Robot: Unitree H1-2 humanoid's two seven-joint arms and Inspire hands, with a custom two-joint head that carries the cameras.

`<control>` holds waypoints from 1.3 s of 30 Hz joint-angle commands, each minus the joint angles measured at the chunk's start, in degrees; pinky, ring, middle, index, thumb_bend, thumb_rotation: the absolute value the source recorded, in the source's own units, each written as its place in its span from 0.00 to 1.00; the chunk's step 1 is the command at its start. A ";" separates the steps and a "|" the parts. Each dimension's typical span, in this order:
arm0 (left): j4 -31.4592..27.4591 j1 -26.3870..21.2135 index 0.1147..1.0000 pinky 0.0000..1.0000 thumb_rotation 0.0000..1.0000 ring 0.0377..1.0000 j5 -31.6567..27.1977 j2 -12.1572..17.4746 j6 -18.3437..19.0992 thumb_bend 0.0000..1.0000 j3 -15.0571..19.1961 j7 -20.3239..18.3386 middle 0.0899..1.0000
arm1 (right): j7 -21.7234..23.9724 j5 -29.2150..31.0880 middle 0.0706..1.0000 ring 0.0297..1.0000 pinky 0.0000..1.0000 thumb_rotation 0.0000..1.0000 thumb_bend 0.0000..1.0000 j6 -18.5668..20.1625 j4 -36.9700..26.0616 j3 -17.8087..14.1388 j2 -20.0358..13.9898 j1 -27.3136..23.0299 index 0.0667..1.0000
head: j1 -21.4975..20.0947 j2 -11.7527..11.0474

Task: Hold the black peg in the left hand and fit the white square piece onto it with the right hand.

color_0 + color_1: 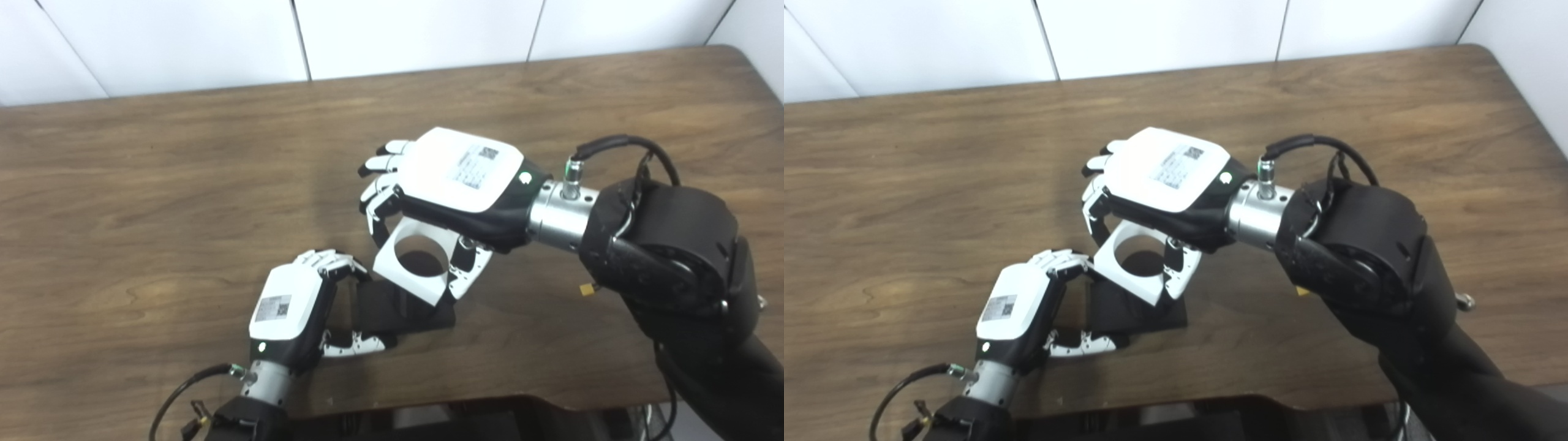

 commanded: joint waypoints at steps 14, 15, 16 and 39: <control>-1.79 -1.03 0.42 0.85 0.06 0.80 0.76 -1.49 1.39 0.52 -1.34 -1.26 0.71 | 0.16 0.51 0.76 0.91 0.95 0.13 0.52 -2.23 2.31 -0.29 -0.32 -0.59 0.45 | 0.46 0.24; -1.83 -1.03 0.42 0.86 0.06 0.80 0.71 -1.52 1.45 0.52 -1.34 -1.34 0.71 | -0.18 0.58 0.76 0.91 0.95 0.13 0.52 -2.46 2.62 -0.35 -0.38 -0.46 0.45 | 0.48 0.26; -1.87 -1.03 0.42 0.86 0.06 0.80 0.68 -1.54 1.49 0.52 -1.33 -1.37 0.71 | -0.46 0.66 0.76 0.91 0.94 0.13 0.52 -2.69 2.88 -0.39 -0.44 -0.36 0.45 | 0.48 0.26; -2.25 -1.18 0.42 0.87 0.06 0.80 0.90 -2.06 2.07 0.52 -1.76 -1.81 0.71 | -3.09 1.14 0.76 0.91 0.89 0.13 0.52 -6.37 6.52 -0.96 -0.72 1.15 0.45 | 0.66 0.14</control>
